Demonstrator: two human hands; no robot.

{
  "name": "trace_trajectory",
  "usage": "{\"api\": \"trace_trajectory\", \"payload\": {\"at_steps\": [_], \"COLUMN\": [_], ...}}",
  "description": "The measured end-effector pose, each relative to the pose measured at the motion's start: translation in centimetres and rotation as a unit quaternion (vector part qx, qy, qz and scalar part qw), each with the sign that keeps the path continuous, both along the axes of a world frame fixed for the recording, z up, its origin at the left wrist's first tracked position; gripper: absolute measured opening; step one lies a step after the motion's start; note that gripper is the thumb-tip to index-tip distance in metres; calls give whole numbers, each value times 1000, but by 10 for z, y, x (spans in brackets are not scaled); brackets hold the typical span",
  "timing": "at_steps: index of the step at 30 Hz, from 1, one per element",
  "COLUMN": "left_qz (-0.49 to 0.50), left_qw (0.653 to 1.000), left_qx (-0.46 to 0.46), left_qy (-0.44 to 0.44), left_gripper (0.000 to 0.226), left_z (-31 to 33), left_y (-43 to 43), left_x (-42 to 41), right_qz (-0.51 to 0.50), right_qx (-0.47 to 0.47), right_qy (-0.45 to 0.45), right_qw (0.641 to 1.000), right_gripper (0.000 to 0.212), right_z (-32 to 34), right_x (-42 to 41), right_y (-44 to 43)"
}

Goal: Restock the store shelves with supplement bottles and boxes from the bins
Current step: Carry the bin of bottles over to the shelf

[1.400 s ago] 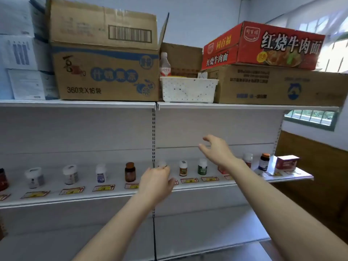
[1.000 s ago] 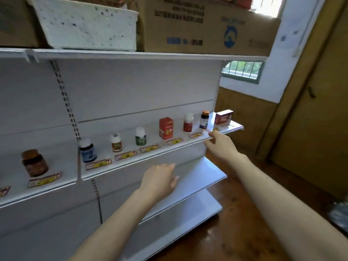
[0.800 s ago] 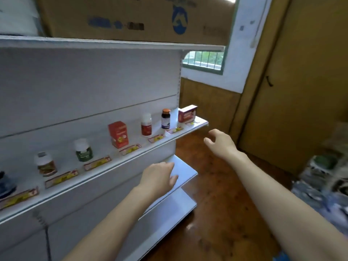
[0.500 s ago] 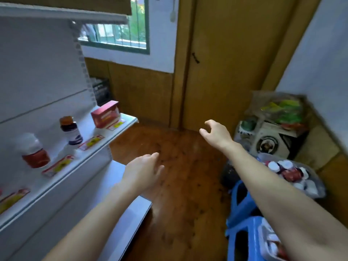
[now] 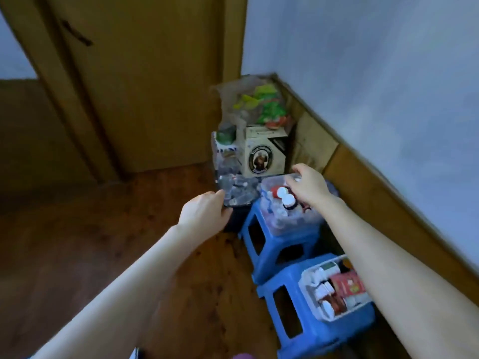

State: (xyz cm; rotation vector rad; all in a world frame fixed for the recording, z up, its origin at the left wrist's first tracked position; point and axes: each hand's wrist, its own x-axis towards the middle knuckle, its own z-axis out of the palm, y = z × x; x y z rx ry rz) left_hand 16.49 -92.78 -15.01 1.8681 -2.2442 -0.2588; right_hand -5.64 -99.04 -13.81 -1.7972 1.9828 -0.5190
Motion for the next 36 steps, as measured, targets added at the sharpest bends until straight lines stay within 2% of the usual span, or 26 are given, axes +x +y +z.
{"api": "trace_trajectory", "payload": {"at_steps": [5, 8, 18, 21, 24, 27, 29, 32, 36], "left_qz": [-104, -151, -206, -218, -239, -253, -274, -317, -354], "left_qw": [994, 986, 962, 951, 943, 938, 933, 920, 902], "left_qx": [42, 64, 170, 206, 224, 232, 230, 231, 246], "left_qy": [-12, -32, -63, -69, -59, -45, -41, -8, -22], "left_gripper": [40, 47, 52, 53, 46, 51, 53, 55, 59], "left_z": [-27, -54, -163, -202, -241, -272, -287, -307, -322], "left_y": [-99, -159, -341, -375, -410, -440, -456, -475, -495], "left_x": [-61, -91, -174, -193, -212, -235, -248, -266, -278], "right_qz": [-120, -166, -299, -342, -397, -455, -473, -483, -507], "right_qx": [-10, -6, 48, 65, 77, 93, 105, 104, 69], "right_qy": [-1, -17, -110, -151, -211, -286, -314, -350, -352], "right_qw": [993, 986, 947, 925, 890, 838, 816, 796, 784], "right_gripper": [37, 39, 35, 32, 49, 63, 68, 66, 63], "right_z": [-22, -45, -157, -199, -247, -283, -304, -328, -344], "right_x": [-66, -102, -189, -200, -206, -200, -192, -182, -173], "right_y": [-39, -66, -163, -172, -175, -175, -174, -174, -176]}}
